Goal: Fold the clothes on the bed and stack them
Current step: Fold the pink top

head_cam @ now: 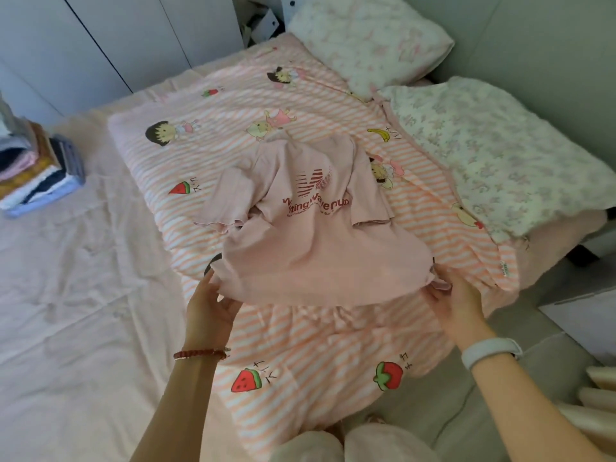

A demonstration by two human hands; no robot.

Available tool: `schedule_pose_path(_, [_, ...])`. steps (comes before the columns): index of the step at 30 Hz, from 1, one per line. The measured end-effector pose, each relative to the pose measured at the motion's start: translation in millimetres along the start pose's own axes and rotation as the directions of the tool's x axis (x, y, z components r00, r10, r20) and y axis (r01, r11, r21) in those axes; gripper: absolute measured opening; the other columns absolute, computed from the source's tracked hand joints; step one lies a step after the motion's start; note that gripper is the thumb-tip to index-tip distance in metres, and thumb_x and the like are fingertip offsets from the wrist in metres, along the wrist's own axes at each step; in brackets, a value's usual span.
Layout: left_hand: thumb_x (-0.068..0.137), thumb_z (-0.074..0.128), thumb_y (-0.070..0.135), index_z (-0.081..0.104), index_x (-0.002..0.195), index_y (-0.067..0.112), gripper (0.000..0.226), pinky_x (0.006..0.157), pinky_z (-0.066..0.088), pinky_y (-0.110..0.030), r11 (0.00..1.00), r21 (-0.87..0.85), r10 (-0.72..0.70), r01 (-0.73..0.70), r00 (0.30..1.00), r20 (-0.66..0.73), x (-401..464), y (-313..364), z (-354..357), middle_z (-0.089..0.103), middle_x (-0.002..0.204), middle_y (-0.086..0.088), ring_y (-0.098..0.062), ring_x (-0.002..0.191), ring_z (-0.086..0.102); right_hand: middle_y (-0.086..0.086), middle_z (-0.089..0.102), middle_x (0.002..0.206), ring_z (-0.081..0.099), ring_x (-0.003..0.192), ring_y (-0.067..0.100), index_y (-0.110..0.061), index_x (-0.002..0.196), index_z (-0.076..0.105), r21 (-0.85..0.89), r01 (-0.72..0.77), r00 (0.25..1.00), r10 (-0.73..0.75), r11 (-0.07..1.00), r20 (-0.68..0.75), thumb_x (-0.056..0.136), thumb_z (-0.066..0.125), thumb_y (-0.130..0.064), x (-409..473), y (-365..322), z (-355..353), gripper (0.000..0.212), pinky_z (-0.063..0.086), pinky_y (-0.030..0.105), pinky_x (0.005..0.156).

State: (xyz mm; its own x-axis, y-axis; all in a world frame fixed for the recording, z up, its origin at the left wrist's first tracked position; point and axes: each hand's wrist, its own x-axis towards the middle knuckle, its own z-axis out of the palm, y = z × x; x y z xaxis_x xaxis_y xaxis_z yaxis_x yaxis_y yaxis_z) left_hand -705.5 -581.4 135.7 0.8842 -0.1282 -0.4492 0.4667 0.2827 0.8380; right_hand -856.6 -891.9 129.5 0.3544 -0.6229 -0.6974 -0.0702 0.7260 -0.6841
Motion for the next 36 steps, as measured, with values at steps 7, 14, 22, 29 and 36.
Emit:
schedule_pose_path(7, [0.083,0.061,-0.001,0.064,0.101,-0.003,0.019,0.056,0.055,-0.017,0.800,0.581,0.319,-0.148,0.925,-0.204,-41.3,10.2,-3.9,0.065,0.074,-0.004,-0.008,0.059,0.065,0.028,0.054,0.120,0.054,0.104,0.047,0.012,0.121,0.049,-0.640,0.423,0.902,-0.229,0.642,0.367,0.088,0.051,0.007,-21.1,0.3,-22.1,0.034,0.047,0.044,0.087])
schedule_pose_path(14, [0.090,0.058,0.014,0.064,0.108,0.006,0.021,0.072,0.040,-0.028,0.369,0.898,0.596,-0.241,0.803,-0.029,-74.7,5.2,-6.3,0.069,0.087,-0.012,-0.028,0.084,0.062,0.026,0.060,0.107,0.053,0.100,0.040,0.005,0.103,0.057,-0.785,0.513,0.812,-0.494,0.347,0.312,0.099,0.038,-0.022,-23.8,-13.5,-39.0,0.033,0.033,0.036,0.072])
schedule_pose_path(22, [0.093,0.050,0.015,0.066,0.104,0.002,0.024,0.066,0.035,-0.032,0.163,0.986,0.538,-0.026,0.840,-0.067,-89.3,-21.6,-24.6,0.057,0.099,-0.021,-0.038,0.090,0.054,0.025,0.062,0.110,0.055,0.098,0.043,-0.006,0.125,0.050,-0.871,0.454,0.800,-0.517,0.190,0.304,0.092,0.038,-0.001,-15.0,-17.4,-83.7,0.035,0.043,0.043,0.075])
schedule_pose_path(29, [0.092,0.033,0.001,0.045,0.102,0.006,0.017,0.070,0.050,-0.043,0.396,0.905,0.466,-0.153,0.883,-0.054,-95.9,-43.5,-31.0,0.065,0.077,-0.017,-0.034,0.072,0.063,0.014,0.065,0.113,0.062,0.091,0.037,-0.016,0.124,0.059,-0.782,0.577,0.750,-0.533,0.236,0.392,0.090,0.039,0.002,-8.1,-4.6,-110.8,0.044,0.051,0.048,0.079])
schedule_pose_path(36, [0.087,0.043,-0.006,0.061,0.113,0.010,0.036,0.057,0.039,-0.036,-0.095,0.995,0.444,-0.033,0.893,0.072,-103.9,-56.9,-57.4,0.060,0.100,-0.014,-0.037,0.079,0.057,0.018,0.062,0.110,0.058,0.095,0.039,-0.015,0.119,0.058,-0.858,0.447,0.842,-0.443,0.253,0.307,0.089,0.040,0.002,0.2,-2.2,-129.7,0.039,0.048,0.038,0.073])
